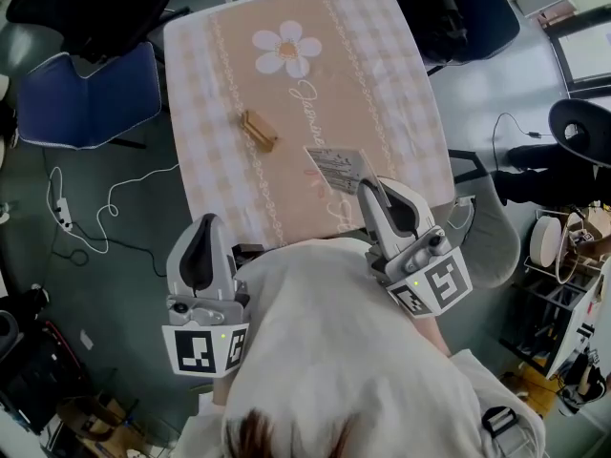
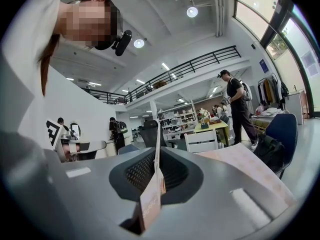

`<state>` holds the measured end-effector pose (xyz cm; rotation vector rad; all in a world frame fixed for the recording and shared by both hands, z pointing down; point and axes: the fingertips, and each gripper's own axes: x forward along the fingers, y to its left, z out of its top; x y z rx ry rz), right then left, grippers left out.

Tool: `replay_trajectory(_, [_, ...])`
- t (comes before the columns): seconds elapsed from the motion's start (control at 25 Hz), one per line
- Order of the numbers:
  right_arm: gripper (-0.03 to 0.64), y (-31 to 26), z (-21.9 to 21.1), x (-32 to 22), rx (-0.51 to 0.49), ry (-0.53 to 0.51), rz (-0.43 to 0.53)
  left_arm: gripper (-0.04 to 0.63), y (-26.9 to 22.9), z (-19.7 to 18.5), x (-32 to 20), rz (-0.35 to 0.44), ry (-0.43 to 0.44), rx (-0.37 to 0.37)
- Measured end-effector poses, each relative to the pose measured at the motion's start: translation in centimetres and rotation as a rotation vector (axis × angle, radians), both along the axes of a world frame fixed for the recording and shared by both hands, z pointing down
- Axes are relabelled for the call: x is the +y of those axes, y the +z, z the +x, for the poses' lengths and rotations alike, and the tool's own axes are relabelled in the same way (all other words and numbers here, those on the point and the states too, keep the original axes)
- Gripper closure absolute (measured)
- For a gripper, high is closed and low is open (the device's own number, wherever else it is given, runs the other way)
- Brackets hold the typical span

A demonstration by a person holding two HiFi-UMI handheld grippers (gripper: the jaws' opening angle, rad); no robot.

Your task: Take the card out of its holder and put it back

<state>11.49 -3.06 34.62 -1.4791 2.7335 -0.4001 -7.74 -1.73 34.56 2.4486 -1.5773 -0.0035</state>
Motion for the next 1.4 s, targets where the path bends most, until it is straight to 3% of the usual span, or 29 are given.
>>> replay_trajectory(0.44, [0.601,-0.1,0.4,0.1,0.012,0.000,0.006,0.595,0.1,0.3,0.3,-0.008,0.006,-0.006])
replay_trajectory(0.76, [0.601,-0.8,0.9,-3.1,0.033,-0.004,0.031,0.595,0.1,-0.7,0.7,-0.013,-0.033,-0.009])
replay_trajectory(1.4, [0.601,1.4,-5.6,-9.7,0.015,-0.123,0.027,0.595,0.2,-2.2,0.1,-0.050,-0.106,0.012])
